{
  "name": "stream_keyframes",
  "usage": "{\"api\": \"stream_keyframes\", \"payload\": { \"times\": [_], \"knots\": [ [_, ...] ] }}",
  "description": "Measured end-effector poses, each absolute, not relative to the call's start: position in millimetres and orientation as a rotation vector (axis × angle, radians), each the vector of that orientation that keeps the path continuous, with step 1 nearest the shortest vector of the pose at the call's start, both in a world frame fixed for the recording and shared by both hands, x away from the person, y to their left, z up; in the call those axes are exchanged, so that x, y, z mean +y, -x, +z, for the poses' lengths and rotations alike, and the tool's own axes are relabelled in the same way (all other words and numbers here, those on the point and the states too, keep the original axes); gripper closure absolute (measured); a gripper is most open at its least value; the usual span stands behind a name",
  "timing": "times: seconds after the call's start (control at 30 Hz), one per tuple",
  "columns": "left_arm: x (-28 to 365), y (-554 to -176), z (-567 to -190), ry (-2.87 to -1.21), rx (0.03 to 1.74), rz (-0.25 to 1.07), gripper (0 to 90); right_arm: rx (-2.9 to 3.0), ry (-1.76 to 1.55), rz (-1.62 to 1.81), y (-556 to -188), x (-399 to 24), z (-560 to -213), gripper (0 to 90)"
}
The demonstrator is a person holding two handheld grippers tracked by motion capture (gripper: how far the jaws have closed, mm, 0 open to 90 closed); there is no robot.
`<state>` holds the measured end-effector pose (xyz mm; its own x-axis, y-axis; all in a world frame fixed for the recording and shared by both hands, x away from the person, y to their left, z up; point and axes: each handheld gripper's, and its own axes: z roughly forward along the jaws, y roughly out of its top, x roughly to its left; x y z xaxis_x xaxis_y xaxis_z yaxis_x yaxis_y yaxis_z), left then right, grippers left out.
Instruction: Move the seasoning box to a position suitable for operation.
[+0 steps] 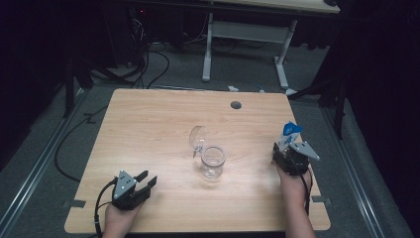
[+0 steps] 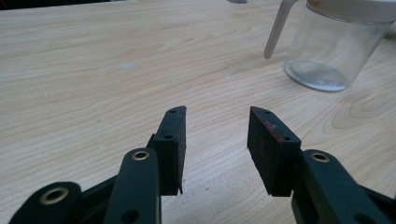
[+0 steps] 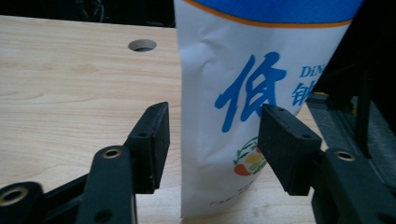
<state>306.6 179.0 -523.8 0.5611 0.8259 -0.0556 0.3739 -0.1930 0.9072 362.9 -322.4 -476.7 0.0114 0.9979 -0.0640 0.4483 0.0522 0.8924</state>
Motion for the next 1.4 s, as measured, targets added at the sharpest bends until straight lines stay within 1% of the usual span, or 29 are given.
{"api": "stream_keyframes", "payload": {
  "times": [0.03,0.07,0.13,0.17,0.2,0.23,0.27,0.3,0.33,0.37,0.47,0.53,0.73,0.77,0.8,0.83,0.87,0.9,0.93,1.0,1.07,1.1,1.2,1.23,1.27,1.3,1.33,1.37,1.4],
  "knots": [
    [179,-307,-524,-1.789,0.991,0.565,57.6,1.544,-1.505,0.886,-363,-323,-476,48.0],
    [180,-306,-524,-1.788,0.993,0.566,57.6,1.545,-1.501,0.882,-362,-324,-476,53.7],
    [180,-306,-524,-1.788,0.992,0.567,57.6,1.544,-1.501,0.882,-362,-325,-476,55.6],
    [180,-306,-524,-1.788,0.992,0.567,57.6,1.545,-1.505,0.887,-361,-326,-475,58.4],
    [180,-306,-524,-1.786,0.991,0.567,57.4,1.545,-1.501,0.89,-358,-327,-475,64.0],
    [180,-306,-524,-1.786,0.991,0.567,57.4,1.545,-1.501,0.89,-358,-327,-475,64.0],
    [179,-306,-524,-1.789,0.991,0.57,57.4,1.543,-1.498,0.893,-355,-329,-475,70.8],
    [179,-306,-524,-1.789,0.991,0.57,57.4,1.543,-1.498,0.893,-355,-329,-475,70.8],
    [179,-306,-524,-1.79,0.989,0.569,57.4,1.54,-1.495,0.886,-352,-332,-476,78.2],
    [179,-306,-524,-1.79,0.989,0.569,57.4,1.54,-1.495,0.886,-352,-332,-476,78.2],
    [177,-306,-524,-1.792,0.988,0.568,57.1,1.533,-1.502,0.906,-346,-341,-477,88.4],
    [177,-306,-524,-1.797,0.987,0.568,57.0,1.532,-1.506,0.928,-345,-346,-477,90.0],
    [178,-305,-524,-1.786,0.994,0.57,57.0,1.525,-1.509,0.936,-344,-349,-477,88.7],
    [178,-305,-524,-1.787,0.993,0.573,57.0,1.525,-1.502,0.926,-344,-348,-477,86.3],
    [179,-305,-524,-1.787,0.993,0.573,56.9,1.522,-1.498,0.922,-345,-346,-477,74.5],
    [179,-305,-524,-1.786,0.995,0.572,56.9,1.521,-1.506,0.922,-346,-346,-477,69.0],
    [179,-305,-524,-1.786,0.995,0.572,56.9,1.521,-1.506,0.922,-346,-346,-477,69.0],
    [178,-305,-525,-1.784,0.997,0.569,56.9,1.524,-1.515,0.925,-350,-347,-477,62.3],
    [179,-306,-525,-1.79,0.994,0.569,56.9,1.527,-1.519,0.923,-352,-347,-477,58.0],
    [179,-306,-525,-1.79,0.994,0.568,56.9,1.534,-1.548,0.91,-358,-348,-477,54.8],
    [179,-306,-525,-1.79,0.996,0.569,56.9,1.529,-1.549,0.906,-360,-349,-478,54.2],
    [179,-306,-525,-1.789,0.996,0.569,56.9,1.521,-1.557,0.905,-363,-349,-478,54.3],
    [180,-307,-526,-1.788,1.002,0.567,56.9,1.534,-1.564,0.895,-369,-351,-481,65.7],
    [180,-307,-526,-1.788,1.002,0.567,56.9,1.534,-1.564,0.895,-369,-351,-481,65.7],
    [180,-307,-526,-1.789,1.003,0.568,56.9,1.521,-1.553,0.893,-367,-350,-481,73.6],
    [180,-307,-526,-1.789,1.003,0.568,56.9,1.511,-1.548,0.894,-367,-350,-480,77.2],
    [180,-307,-527,-1.789,1.004,0.566,56.9,1.511,-1.548,0.894,-367,-350,-480,77.2],
    [180,-307,-527,-1.788,1.004,0.566,56.9,1.511,-1.547,0.91,-366,-350,-479,80.9],
    [180,-307,-527,-1.788,1.003,0.568,56.9,1.522,-1.539,0.924,-365,-350,-479,87.2]
  ]
}}
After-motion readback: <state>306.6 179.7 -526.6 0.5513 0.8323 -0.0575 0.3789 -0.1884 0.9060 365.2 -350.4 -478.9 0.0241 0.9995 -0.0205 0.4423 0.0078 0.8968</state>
